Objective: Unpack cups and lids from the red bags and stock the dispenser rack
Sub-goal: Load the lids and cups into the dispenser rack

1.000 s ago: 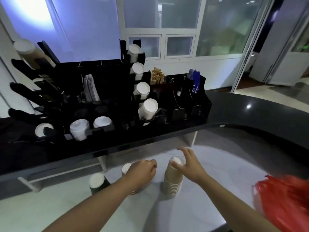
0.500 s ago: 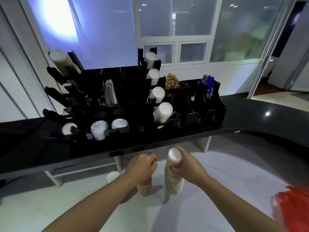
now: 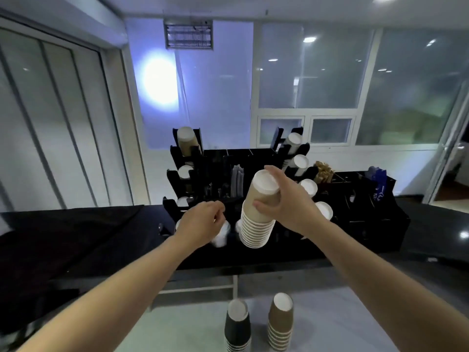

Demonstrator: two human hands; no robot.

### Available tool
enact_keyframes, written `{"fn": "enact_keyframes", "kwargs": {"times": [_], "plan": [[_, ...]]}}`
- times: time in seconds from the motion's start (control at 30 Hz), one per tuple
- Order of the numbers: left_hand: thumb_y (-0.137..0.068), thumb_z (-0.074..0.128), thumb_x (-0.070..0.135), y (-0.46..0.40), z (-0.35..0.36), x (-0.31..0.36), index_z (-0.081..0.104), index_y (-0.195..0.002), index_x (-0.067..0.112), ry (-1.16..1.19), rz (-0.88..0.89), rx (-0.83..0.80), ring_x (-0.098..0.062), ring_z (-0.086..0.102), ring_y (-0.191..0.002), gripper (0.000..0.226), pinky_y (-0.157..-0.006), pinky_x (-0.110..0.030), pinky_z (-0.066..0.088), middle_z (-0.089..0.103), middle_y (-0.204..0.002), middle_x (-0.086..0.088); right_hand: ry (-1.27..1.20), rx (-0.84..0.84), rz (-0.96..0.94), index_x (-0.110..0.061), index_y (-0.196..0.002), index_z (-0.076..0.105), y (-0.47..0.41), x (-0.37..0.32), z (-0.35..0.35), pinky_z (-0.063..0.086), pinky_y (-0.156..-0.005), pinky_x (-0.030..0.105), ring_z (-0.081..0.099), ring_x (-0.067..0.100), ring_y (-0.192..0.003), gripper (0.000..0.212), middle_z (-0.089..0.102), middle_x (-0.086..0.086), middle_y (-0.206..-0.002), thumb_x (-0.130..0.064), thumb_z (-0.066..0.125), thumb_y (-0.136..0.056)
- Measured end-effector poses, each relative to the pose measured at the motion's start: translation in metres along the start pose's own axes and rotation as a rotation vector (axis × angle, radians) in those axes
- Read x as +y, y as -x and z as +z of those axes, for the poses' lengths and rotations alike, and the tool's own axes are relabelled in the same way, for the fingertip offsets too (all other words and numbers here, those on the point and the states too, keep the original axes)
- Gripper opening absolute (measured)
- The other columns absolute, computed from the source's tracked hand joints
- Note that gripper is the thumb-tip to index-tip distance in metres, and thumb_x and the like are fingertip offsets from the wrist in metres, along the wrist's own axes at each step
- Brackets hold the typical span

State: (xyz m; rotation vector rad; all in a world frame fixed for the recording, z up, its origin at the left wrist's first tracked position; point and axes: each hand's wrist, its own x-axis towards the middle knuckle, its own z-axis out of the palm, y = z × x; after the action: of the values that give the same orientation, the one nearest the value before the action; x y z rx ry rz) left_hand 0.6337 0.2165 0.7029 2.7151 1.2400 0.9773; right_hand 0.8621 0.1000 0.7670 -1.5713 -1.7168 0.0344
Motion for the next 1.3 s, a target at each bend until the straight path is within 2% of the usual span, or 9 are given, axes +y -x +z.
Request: {"fn": "enact_keyframes", "kwargs": {"times": [0.07,0.2,0.33,0.5,0.63,0.77,0.9,1.1,1.3], "plan": [[-0.097,0.05,0.031,-0.006,-0.02,-0.028,0.063,-0.108,0.027,-0.03,-0.016,0.032,-0.016,0.059,-0.092,0.018,-0.073,-0.037,0.054,0.065,-0.096,0.011,-0.008,0.036,-0.045,-0.051,-0.145,0.024,-0.029,-0.026,0.008,0.043,-0.077,0.02,0.056,0.01,-0.101,0.086,0.056,-0.014,-0.115,-0.063,0.07,-0.073],[-0.098,0.049,0.032,-0.016,-0.052,-0.083,0.063,-0.112,0.026,-0.059,-0.046,0.087,-0.016,0.058,-0.097,0.021,-0.075,-0.033,0.049,0.064,-0.103,0.01,-0.054,0.122,-0.118,-0.047,-0.144,0.028,-0.084,-0.073,0.024,0.049,-0.091,0.033,0.057,0.015,-0.106,0.083,0.058,-0.008,-0.12,-0.052,0.076,-0.077],[-0.099,0.05,0.03,-0.026,-0.072,-0.126,0.064,-0.122,0.023,-0.055,-0.08,0.103,-0.016,0.058,-0.1,0.028,-0.077,-0.03,0.044,0.063,-0.116,0.007,-0.099,0.209,-0.169,-0.047,-0.144,0.029,-0.135,-0.106,0.042,0.047,-0.086,0.03,0.055,0.014,-0.105,0.082,0.055,-0.009,-0.122,-0.048,0.078,-0.078],[-0.099,0.046,0.033,-0.045,-0.074,-0.164,0.06,-0.134,0.023,-0.07,-0.088,0.068,-0.019,0.055,-0.118,0.038,-0.09,-0.037,0.05,0.056,-0.135,0.006,-0.126,0.238,-0.195,-0.044,-0.146,0.03,-0.188,-0.125,0.077,0.042,-0.085,0.028,0.051,0.011,-0.104,0.083,0.054,-0.01,-0.124,-0.048,0.078,-0.078],[-0.099,0.046,0.031,-0.063,-0.062,-0.184,0.052,-0.144,0.023,-0.074,-0.1,0.03,-0.02,0.048,-0.13,0.046,-0.1,-0.037,0.047,0.049,-0.148,0.007,-0.13,0.241,-0.168,-0.042,-0.148,0.03,-0.22,-0.125,0.109,0.044,-0.09,0.03,0.053,0.014,-0.111,0.084,0.054,-0.008,-0.136,-0.049,0.077,-0.079],[-0.099,0.042,0.031,-0.081,-0.048,-0.198,0.039,-0.153,0.024,-0.063,-0.105,-0.046,-0.019,0.037,-0.143,0.055,-0.11,-0.038,0.04,0.034,-0.161,0.008,-0.149,0.233,-0.144,-0.042,-0.146,0.031,-0.247,-0.12,0.133,0.044,-0.088,0.03,0.054,0.014,-0.108,0.083,0.057,-0.006,-0.131,-0.05,0.078,-0.078],[-0.098,0.04,0.031,-0.089,-0.033,-0.211,0.029,-0.157,0.026,-0.07,-0.083,-0.081,-0.015,0.026,-0.149,0.061,-0.113,-0.038,0.037,0.024,-0.165,0.01,-0.105,0.166,-0.133,-0.042,-0.144,0.03,-0.263,-0.106,0.158,0.048,-0.092,0.035,0.056,0.019,-0.111,0.081,0.057,-0.004,-0.128,-0.048,0.077,-0.078],[-0.095,0.048,0.023,-0.085,-0.019,-0.219,0.037,-0.154,0.019,-0.088,-0.002,0.006,-0.019,0.037,-0.144,0.06,-0.101,-0.039,0.047,0.035,-0.161,0.003,-0.049,0.021,-0.062,-0.041,-0.142,0.029,-0.267,-0.066,0.207,0.047,-0.087,0.035,0.058,0.022,-0.107,0.081,0.056,-0.003,-0.121,-0.044,0.078,-0.076],[-0.091,0.041,0.028,-0.082,-0.007,-0.222,0.032,-0.157,0.015,-0.015,0.002,0.027,-0.02,0.04,-0.141,0.067,-0.108,-0.036,0.046,0.028,-0.164,0.002,-0.052,0.044,-0.03,-0.053,-0.139,0.026,-0.269,-0.047,0.233,0.044,-0.085,0.033,0.056,0.022,-0.112,0.084,0.057,-0.006,-0.128,-0.037,0.079,-0.075]]}}
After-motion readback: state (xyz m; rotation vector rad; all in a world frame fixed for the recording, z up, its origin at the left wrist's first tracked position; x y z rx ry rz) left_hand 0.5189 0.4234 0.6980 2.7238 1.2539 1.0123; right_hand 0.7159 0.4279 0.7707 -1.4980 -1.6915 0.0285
